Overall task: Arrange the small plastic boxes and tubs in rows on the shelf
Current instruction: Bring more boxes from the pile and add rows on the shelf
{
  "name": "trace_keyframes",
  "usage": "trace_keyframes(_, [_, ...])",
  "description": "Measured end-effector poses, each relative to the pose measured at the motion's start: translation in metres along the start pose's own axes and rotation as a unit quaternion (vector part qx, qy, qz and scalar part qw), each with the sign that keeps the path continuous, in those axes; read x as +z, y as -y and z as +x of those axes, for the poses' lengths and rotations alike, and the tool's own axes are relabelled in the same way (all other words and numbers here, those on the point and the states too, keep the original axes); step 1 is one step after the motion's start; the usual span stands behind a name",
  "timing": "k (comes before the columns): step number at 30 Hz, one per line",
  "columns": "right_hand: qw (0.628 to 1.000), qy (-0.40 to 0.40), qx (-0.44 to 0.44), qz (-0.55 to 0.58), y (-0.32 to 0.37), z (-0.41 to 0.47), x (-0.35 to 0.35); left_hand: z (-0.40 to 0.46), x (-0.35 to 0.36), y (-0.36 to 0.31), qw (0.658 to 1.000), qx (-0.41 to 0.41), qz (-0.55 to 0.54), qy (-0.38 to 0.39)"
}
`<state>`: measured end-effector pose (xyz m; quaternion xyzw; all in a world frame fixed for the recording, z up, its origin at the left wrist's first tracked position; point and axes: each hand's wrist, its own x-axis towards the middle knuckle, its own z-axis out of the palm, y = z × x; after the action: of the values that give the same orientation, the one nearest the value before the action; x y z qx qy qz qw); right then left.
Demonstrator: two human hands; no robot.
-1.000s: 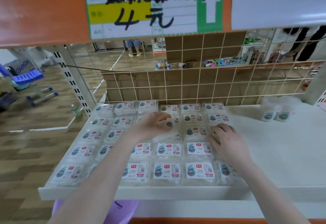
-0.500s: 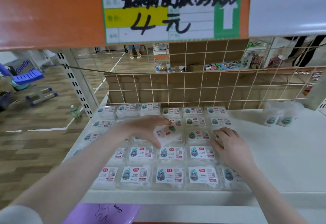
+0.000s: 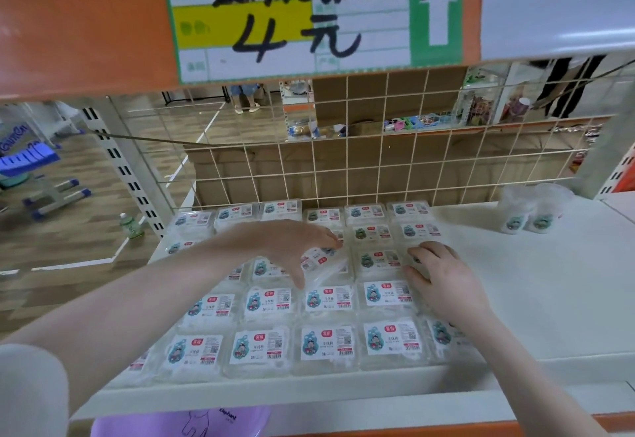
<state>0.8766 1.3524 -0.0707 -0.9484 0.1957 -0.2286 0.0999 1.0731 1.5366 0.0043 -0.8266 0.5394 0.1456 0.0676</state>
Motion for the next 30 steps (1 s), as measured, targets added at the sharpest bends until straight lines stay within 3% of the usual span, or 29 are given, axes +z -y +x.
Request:
trace_keyframes(3, [1.0,0.005,0.009,0.001,-0.001,0.0,0.0,-0.004,-0.001,-0.004,1.0,0.001,0.007,-0.004])
trace_keyframes(7, [1.0,0.013,0.012,0.001,0.001,0.001,-0.001,-0.02,0.007,-0.017,0.996,-0.062,0.053,-0.037])
trace_keyframes(16, [1.0,0.008,0.009,0.004,0.001,0.001,-0.002,-0.047,0.025,-0.028,0.989,-0.121,0.04,-0.079])
trace_keyframes(23, [1.0,0.002,0.01,-0.001,0.002,0.001,-0.002,-0.052,0.023,0.0,0.996,0.013,-0.078,-0.049])
trace_keyframes(30, [1.0,0.007,0.013,0.004,0.002,0.001,-0.003,-0.031,0.008,0.004,0.995,0.09,-0.025,-0.018])
